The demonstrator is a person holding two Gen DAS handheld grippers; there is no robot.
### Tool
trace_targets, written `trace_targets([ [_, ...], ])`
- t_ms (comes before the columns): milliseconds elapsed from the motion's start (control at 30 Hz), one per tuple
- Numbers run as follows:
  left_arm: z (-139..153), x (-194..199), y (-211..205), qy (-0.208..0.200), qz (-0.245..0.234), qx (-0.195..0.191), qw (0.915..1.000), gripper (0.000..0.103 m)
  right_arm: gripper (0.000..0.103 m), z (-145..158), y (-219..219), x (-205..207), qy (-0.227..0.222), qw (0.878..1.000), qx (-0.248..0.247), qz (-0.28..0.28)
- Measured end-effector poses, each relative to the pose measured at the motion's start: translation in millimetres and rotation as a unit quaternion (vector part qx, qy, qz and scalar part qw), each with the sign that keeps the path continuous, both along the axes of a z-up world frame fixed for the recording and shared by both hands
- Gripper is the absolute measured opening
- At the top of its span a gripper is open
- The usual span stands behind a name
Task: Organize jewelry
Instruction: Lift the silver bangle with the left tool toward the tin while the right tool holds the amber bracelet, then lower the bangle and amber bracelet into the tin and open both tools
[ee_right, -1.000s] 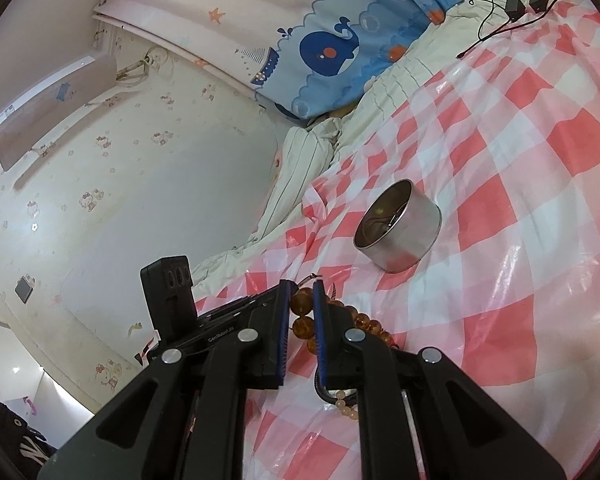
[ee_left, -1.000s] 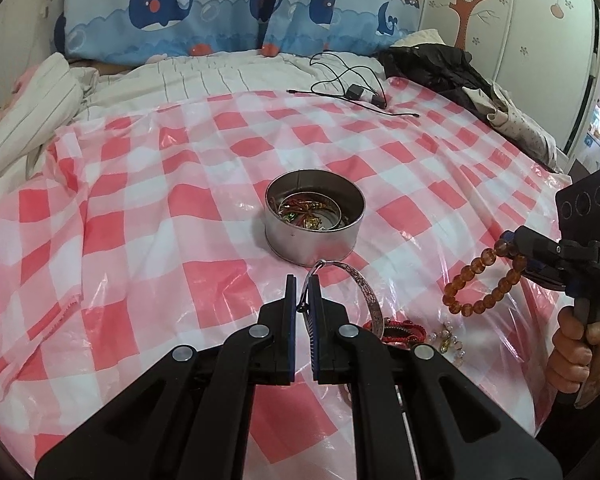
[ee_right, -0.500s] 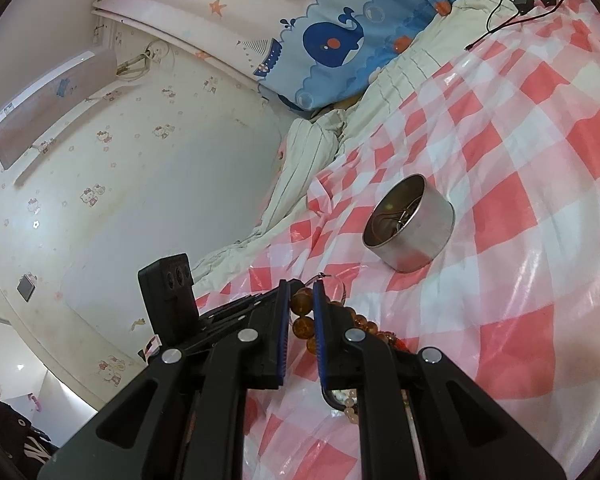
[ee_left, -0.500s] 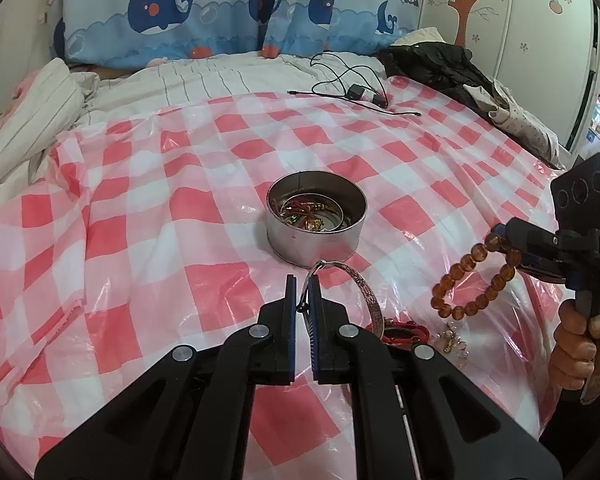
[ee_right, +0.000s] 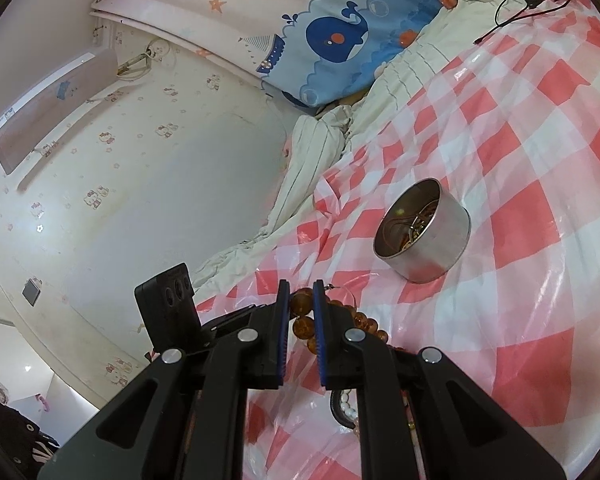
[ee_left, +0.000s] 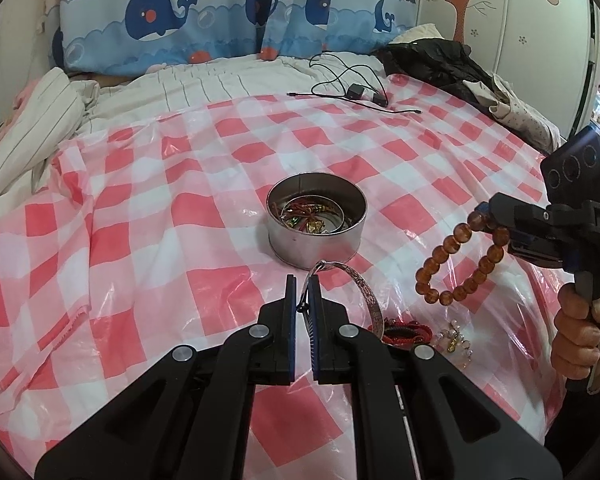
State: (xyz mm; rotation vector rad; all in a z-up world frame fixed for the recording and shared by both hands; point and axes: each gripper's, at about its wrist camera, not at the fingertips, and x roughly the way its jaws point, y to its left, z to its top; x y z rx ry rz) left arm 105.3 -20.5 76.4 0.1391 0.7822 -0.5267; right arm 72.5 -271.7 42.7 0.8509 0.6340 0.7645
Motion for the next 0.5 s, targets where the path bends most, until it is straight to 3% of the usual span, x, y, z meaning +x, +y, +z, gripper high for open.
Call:
trace_targets([
  [500, 7, 5, -3, -0.005, -0.004, -0.003, 1.0000, 0.005, 0.012, 16, -6, 24, -0.011, 1.000, 0.017, 0.004],
])
